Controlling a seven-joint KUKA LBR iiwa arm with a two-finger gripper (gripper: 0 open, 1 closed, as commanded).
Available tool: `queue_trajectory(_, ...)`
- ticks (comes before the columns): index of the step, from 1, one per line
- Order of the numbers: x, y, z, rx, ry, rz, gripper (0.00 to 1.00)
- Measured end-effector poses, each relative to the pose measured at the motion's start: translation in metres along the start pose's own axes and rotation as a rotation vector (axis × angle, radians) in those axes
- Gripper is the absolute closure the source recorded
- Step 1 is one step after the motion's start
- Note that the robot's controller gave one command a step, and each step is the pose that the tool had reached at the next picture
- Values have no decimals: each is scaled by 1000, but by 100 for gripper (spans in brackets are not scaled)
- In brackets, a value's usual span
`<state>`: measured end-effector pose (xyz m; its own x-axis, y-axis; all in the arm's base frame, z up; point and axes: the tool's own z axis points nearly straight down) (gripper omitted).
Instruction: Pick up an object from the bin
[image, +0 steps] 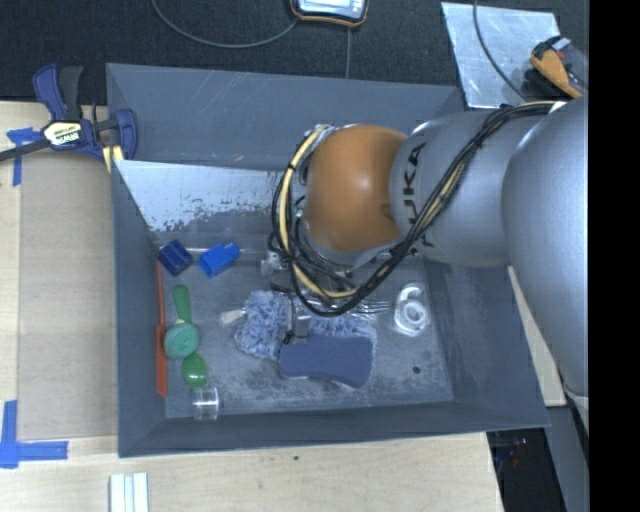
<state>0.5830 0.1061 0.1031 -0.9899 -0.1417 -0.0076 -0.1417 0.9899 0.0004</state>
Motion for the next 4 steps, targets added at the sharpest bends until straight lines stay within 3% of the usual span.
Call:
queue_trajectory(1,-8,-11,30,-4,-2,50,0)
queue_trajectory(2,-4,-4,23,-2,-1,-13,0)
queue_trajectory(3,-9,-9,27,-5,-6,39,0)
queue_trajectory(4,-5,-5,22,-2,-5,-5,100)
